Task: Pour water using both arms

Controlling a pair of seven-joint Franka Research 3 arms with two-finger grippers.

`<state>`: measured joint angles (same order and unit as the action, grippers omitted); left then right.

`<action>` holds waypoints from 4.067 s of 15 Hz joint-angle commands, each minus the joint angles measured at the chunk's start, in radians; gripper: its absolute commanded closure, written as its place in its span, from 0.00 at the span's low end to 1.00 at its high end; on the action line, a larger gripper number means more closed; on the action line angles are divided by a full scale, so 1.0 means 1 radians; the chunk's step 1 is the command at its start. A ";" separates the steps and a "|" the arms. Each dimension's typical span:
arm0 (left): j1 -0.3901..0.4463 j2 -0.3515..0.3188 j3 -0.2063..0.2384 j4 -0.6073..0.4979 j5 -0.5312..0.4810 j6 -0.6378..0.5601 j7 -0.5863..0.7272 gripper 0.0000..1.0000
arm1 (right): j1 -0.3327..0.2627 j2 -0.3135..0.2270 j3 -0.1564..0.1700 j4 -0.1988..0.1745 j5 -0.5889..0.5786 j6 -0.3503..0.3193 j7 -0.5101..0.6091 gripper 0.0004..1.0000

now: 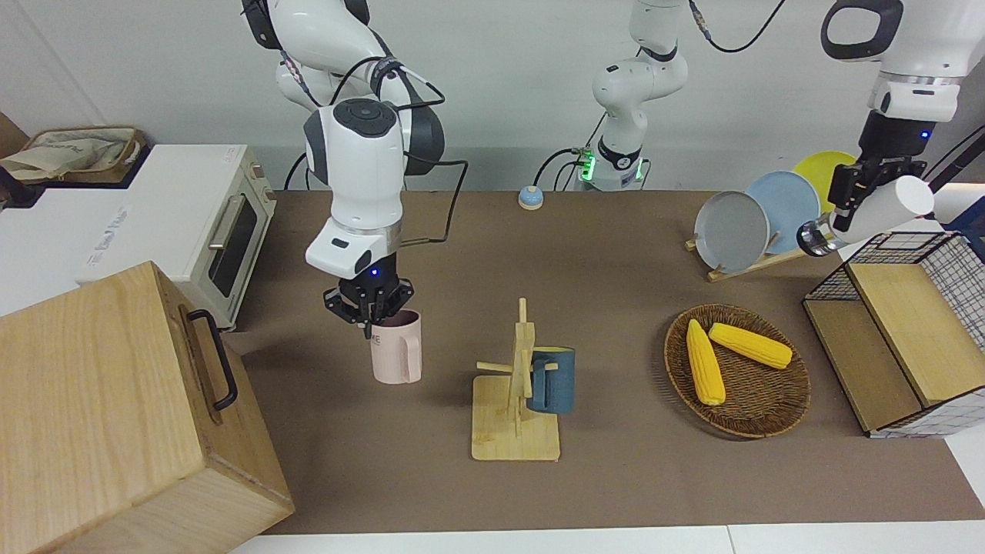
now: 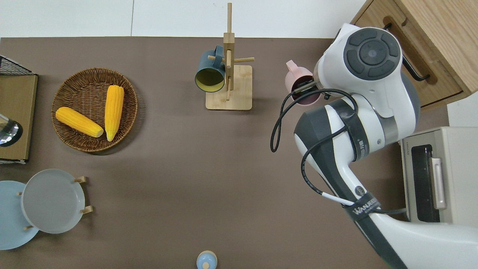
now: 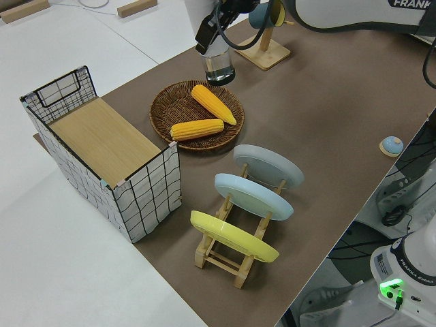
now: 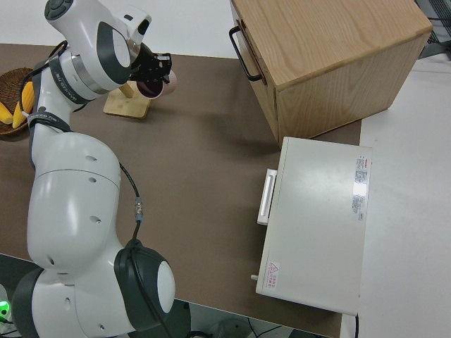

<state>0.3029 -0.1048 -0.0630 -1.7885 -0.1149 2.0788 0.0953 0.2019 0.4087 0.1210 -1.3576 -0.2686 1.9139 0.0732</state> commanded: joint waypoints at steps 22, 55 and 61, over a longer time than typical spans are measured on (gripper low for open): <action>-0.059 -0.334 -0.110 -0.376 0.021 -0.005 -0.129 1.00 | 0.343 0.211 0.023 0.118 0.506 -0.101 0.720 1.00; -0.081 -0.335 -0.109 -0.397 -0.017 -0.020 -0.121 1.00 | 0.288 -0.057 -0.058 0.109 0.390 -0.326 0.733 0.01; -0.081 -0.334 -0.109 -0.399 -0.022 -0.022 -0.120 1.00 | 0.168 -0.157 -0.058 0.054 0.249 -0.426 0.510 0.01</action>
<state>0.2394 -0.4018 -0.1832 -2.1782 -0.1197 2.0655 -0.0209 0.4313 0.3298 0.0505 -1.2153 0.0346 1.5026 0.7217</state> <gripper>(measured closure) 0.366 0.004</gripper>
